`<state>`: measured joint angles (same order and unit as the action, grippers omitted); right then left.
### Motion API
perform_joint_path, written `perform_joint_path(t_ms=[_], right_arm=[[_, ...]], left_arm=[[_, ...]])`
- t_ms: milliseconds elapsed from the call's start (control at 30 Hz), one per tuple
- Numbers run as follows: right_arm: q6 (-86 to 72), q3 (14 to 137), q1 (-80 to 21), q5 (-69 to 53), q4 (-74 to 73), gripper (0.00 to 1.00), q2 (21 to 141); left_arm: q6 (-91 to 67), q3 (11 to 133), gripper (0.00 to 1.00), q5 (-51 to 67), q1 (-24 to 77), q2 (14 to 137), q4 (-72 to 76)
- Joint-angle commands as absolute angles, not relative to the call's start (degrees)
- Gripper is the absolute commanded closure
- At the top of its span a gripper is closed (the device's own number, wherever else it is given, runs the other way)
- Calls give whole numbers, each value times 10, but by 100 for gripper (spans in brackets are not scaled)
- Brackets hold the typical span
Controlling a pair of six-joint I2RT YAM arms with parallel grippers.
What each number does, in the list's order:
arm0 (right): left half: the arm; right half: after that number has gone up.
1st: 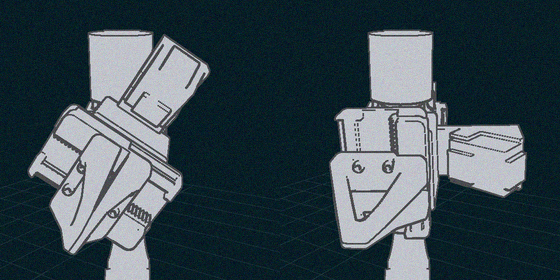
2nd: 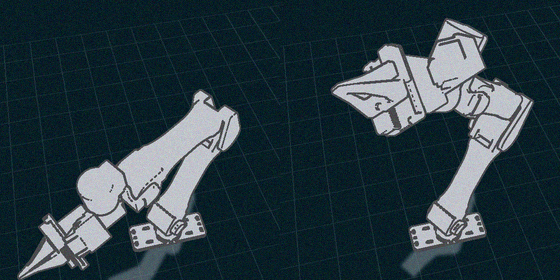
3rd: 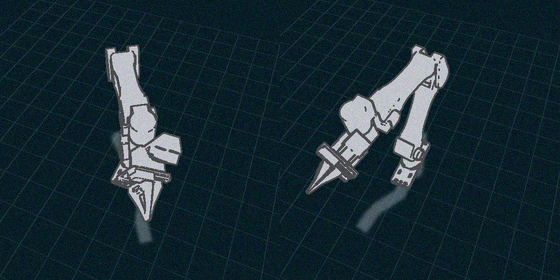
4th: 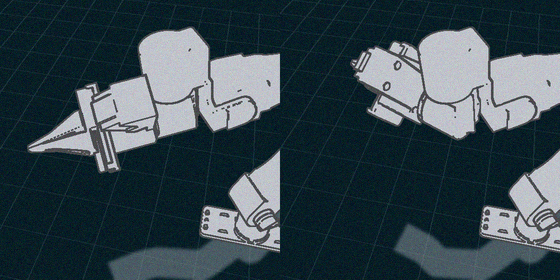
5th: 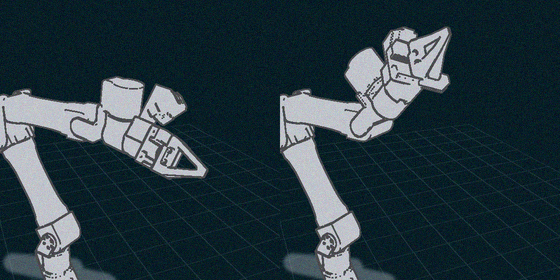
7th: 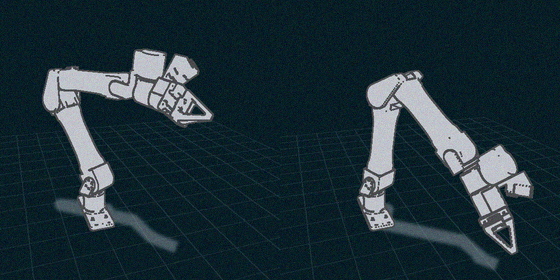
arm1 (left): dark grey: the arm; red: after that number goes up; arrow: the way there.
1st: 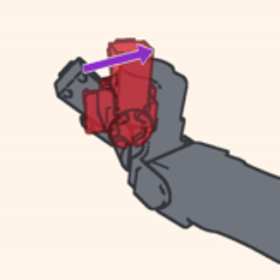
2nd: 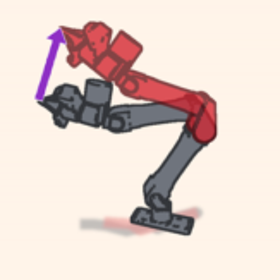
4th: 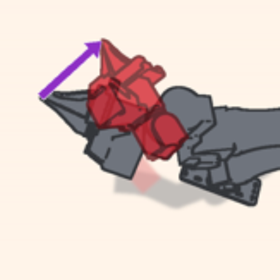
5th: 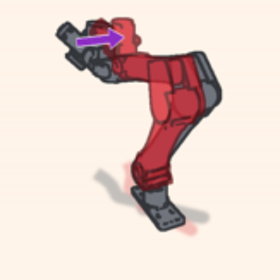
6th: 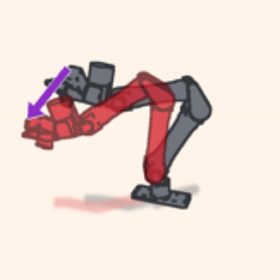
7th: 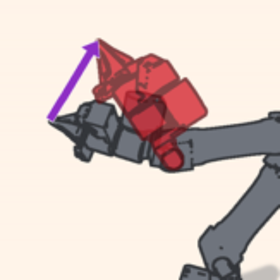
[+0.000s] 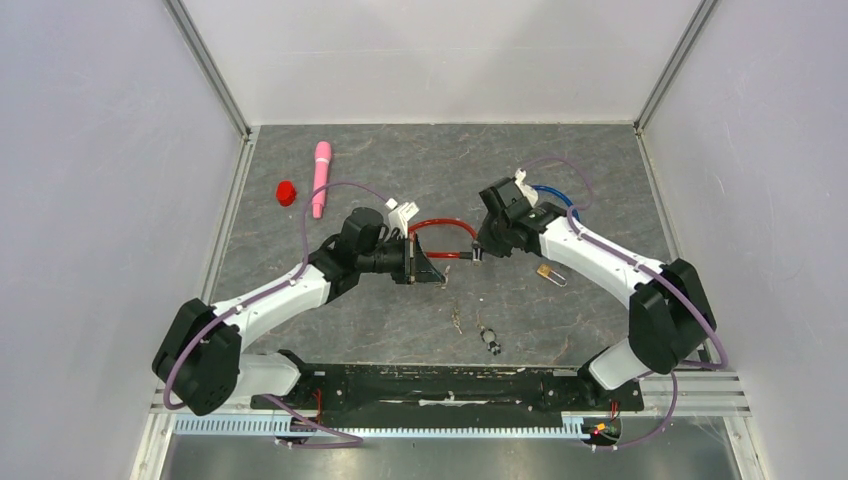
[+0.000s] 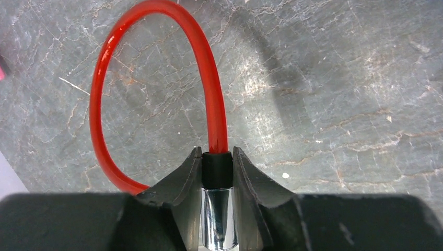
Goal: Unlock with the key
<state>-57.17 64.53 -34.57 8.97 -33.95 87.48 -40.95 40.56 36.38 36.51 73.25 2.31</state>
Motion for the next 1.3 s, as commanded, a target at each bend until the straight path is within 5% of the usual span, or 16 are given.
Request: perform_joint_path(t_ms=[0,400,667,1267], right_arm=[[-571,610,-351,96,-249,100,861],[-420,604,-387,119,-198,100,997],[-297,670,-386,105,-264,57,1006],[-265,793,-373,97,-354,65,1141]], left_arm=[[-434,409,98,349,369,725,55],[-372,409,98,249,352,656,-80],[-351,399,98,263,303,620,-120],[-352,382,98,294,290,619,-112]])
